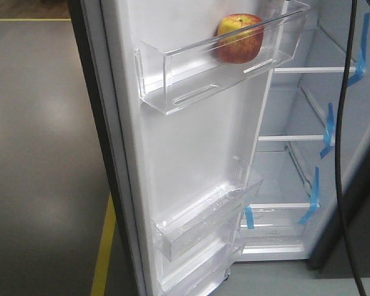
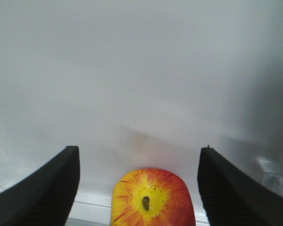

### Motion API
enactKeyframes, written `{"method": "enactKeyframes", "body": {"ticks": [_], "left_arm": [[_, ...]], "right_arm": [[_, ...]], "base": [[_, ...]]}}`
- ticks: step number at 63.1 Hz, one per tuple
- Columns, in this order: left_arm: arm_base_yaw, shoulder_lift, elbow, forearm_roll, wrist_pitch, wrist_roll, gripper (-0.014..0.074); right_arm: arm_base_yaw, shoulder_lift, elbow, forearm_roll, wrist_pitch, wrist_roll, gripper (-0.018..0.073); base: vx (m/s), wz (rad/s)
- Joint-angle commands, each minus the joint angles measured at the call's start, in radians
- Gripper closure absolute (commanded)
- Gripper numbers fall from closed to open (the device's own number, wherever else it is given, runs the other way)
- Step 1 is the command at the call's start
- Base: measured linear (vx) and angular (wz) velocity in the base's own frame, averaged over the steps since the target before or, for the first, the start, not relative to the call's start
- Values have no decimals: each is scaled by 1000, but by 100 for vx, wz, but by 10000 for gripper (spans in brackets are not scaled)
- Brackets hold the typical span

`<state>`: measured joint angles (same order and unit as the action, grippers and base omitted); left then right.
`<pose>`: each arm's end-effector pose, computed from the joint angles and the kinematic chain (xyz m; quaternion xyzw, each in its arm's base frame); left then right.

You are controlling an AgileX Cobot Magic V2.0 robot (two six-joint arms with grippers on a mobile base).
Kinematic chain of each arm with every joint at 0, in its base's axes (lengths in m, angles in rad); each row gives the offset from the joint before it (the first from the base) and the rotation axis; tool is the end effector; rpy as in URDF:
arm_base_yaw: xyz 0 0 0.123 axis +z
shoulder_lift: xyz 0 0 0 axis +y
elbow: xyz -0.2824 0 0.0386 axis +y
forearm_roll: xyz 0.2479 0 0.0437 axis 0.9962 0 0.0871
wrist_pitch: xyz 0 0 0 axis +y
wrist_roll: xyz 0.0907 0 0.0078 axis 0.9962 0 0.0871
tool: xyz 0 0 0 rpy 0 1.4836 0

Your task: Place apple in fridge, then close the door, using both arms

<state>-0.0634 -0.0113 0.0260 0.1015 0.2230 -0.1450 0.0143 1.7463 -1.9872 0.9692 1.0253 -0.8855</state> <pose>0.0557 -0.0015 0.1848 -0.0007 0.7579 -0.0272 0.6518 0.3755 0.0696 0.4694 -0.3032 0.7440 0.2619 0.5348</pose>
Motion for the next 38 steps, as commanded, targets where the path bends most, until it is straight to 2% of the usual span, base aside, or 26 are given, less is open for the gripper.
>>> {"method": "enactKeyframes", "body": {"ticks": [1,10,15,28,38], "left_arm": [[-7,-14,21,-8,-81,-11,603],[-7,-14,21,-8,-81,-11,603],[-7,-14,21,-8,-81,-11,603],[-7,-14,21,-8,-81,-11,603],[-7,-14,21,-8,-81,-11,603]], "right_arm": [[-2,-66,-31,59,-47,35,156],[-2,-113,-31,59,-40,43,403],[-2,-145,-31,59,-13,34,575],[-2,-255,-30,52,153,35,564],[-2,-384,59,45,153,31,564]], "base": [[0,0],[0,0],[0,0],[0,0],[0,0]]}}
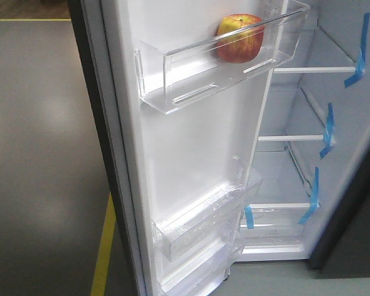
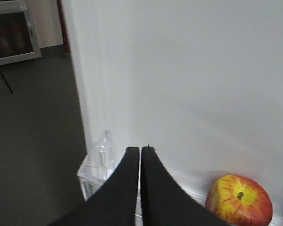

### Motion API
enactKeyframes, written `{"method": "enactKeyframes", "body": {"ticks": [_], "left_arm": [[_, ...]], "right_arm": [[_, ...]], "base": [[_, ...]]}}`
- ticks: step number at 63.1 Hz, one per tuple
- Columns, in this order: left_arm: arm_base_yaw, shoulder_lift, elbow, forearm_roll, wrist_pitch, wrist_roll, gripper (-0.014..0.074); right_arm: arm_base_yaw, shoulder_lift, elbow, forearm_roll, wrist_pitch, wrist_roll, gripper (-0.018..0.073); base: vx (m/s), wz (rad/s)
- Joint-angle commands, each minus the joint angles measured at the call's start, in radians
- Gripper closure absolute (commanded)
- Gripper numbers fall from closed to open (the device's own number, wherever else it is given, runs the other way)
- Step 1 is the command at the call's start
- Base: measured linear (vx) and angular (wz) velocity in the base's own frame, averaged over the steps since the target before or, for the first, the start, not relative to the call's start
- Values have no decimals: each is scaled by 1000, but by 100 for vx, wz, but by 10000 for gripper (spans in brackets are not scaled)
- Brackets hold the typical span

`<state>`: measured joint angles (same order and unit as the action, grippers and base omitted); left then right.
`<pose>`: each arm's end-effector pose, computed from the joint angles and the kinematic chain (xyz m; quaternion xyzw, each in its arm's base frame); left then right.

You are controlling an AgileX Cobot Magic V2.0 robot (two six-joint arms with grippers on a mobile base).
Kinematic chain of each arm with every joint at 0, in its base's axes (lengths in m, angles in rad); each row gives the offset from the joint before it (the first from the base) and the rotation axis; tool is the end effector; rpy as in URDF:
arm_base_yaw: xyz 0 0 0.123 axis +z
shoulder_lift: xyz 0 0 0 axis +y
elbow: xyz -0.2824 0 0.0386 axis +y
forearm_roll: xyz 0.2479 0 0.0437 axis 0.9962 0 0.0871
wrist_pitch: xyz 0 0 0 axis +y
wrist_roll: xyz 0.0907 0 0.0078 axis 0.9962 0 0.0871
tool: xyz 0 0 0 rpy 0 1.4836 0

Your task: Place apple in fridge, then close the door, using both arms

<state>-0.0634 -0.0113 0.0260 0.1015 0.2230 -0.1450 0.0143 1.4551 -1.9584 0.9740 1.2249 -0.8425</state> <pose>0.0557 -0.0015 0.1848 -0.0007 0.7579 -0.0272 0.6518 0.2531 0.0745 0.5429 -0.3795 0.6937 0.2647 0.5520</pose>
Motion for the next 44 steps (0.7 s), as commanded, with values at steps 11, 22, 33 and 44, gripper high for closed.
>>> {"method": "enactKeyframes", "body": {"ticks": [11,22,33,44], "left_arm": [[-7,-14,21,-8,-104,-11,603],[-7,-14,21,-11,-211,-54,603],[-7,-14,21,-8,-340,-75,603],[-7,-14,21,-48,-436,-131,603]], "right_arm": [[-2,-302,357,40,-150,-58,564],[-2,-574,773,54,-266,-102,564],[-2,-850,1139,52,-420,-82,564],[-2,-1045,1367,51,-466,-27,564]], "base": [[0,0],[0,0],[0,0],[0,0]]}}
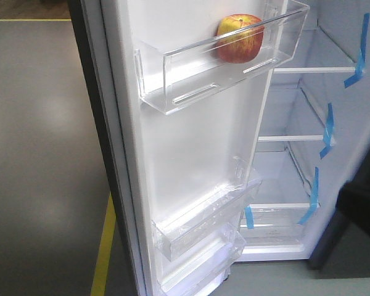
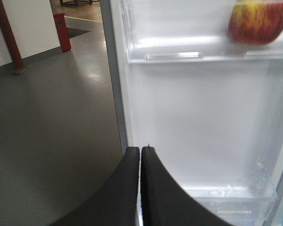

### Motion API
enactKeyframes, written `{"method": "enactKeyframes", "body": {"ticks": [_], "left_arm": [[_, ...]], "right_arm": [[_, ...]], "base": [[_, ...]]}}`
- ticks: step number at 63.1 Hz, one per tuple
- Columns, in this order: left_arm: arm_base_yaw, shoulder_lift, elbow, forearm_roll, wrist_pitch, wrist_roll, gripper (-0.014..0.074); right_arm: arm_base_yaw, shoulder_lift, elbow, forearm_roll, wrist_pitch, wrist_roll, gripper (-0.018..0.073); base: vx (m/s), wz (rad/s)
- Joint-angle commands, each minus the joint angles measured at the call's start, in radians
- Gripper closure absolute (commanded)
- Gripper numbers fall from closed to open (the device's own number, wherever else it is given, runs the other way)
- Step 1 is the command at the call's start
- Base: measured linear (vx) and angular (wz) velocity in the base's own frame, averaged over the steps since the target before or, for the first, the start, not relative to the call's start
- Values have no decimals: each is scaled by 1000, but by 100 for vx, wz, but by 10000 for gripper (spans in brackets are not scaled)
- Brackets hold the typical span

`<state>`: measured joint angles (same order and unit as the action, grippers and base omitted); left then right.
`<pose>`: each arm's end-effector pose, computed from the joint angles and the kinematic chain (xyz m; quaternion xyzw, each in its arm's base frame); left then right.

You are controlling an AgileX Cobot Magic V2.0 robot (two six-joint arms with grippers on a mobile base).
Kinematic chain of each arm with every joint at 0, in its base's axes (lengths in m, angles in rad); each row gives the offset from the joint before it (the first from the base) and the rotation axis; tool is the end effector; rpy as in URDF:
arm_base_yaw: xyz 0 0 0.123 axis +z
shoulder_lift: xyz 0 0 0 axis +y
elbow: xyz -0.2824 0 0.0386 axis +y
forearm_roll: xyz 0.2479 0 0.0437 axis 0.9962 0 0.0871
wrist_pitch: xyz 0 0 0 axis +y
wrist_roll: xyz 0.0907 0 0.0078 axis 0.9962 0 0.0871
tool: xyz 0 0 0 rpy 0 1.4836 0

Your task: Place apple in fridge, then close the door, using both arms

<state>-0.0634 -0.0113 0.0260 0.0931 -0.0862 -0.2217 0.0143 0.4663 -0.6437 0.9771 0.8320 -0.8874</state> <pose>0.0555 -0.0042 0.2127 -0.0182 0.6487 -0.0756 0.7570 0.0695 0.0569 0.3508 -0.2381 0.7449 0.2339 0.5777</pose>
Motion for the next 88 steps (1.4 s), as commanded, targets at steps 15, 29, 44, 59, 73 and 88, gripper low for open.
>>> {"method": "enactKeyframes", "body": {"ticks": [15,29,44,59,73,88], "left_arm": [[-7,-14,21,-315,-239,-464,603],[-7,-14,21,-540,-326,-788,603],[-7,-14,-15,-539,-504,-1134,603],[-7,142,-282,-365,-426,-1089,603],[-7,483,-550,-75,-425,-990,603],[-7,870,-828,72,-435,-998,594]], "right_arm": [[-2,-184,206,51,-138,53,564],[-2,-196,219,55,-156,54,564],[-2,-196,219,55,-156,52,564],[-2,-196,219,55,-156,52,564],[-2,-196,219,55,-149,48,564],[-2,-196,219,54,-137,48,564]], "base": [[0,0],[0,0],[0,0],[0,0],[0,0],[0,0]]}}
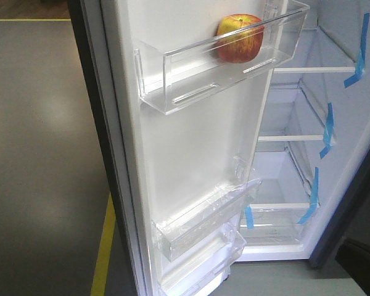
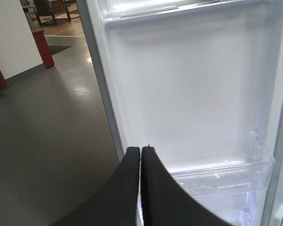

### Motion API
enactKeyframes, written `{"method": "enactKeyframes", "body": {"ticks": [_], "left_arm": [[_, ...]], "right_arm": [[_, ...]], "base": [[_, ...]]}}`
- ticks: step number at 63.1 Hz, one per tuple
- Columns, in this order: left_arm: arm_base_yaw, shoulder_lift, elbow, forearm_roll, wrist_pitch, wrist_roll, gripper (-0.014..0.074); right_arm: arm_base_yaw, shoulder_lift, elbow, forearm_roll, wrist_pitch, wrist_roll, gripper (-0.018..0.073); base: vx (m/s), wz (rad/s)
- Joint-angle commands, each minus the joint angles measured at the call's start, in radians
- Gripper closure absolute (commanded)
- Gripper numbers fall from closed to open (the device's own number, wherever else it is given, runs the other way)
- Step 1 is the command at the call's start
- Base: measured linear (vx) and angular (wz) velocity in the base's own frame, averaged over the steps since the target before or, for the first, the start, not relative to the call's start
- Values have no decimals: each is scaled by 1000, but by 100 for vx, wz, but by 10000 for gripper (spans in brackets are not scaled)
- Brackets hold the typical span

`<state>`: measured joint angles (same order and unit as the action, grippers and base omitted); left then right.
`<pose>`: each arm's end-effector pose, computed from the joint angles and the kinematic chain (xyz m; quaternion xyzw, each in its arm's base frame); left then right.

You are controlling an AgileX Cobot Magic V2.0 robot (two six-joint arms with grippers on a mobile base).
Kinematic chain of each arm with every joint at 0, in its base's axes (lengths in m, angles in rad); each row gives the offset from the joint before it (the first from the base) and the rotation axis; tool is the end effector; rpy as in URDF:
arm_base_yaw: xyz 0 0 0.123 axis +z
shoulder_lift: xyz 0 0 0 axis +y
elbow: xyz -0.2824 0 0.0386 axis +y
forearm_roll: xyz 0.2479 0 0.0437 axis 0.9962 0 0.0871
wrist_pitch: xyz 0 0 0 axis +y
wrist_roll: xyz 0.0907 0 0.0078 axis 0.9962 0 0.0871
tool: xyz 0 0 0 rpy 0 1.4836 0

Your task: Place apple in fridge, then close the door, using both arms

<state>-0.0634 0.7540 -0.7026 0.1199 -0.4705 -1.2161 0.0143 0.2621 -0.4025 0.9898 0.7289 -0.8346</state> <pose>0.1495 -0.0144 0.4191 -0.2337 0.4523 -0.4876 0.7093 0.0494 0.0515 0.2942 -0.1810 0.7491 0.2363 0.5918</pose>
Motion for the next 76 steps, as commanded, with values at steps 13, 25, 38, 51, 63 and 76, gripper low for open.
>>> {"method": "enactKeyframes", "body": {"ticks": [13,25,38,51,63,76], "left_arm": [[-7,346,-281,200,-71,-147,528],[-6,524,-415,461,-173,-496,369],[25,674,-549,566,-250,-680,238],[69,807,-688,734,-377,-906,237],[75,908,-790,794,-561,-938,237],[74,939,-825,796,-657,-938,237]], "right_arm": [[-2,9,-22,39,-34,-8,564],[-2,9,-22,38,-34,-8,564],[-2,9,-22,38,-34,-8,564],[-2,9,-22,39,-33,-8,564],[-2,9,-22,39,-19,-8,564],[-2,9,-22,39,3,-8,563]], "base": [[0,0],[0,0],[0,0],[0,0],[0,0],[0,0]]}}
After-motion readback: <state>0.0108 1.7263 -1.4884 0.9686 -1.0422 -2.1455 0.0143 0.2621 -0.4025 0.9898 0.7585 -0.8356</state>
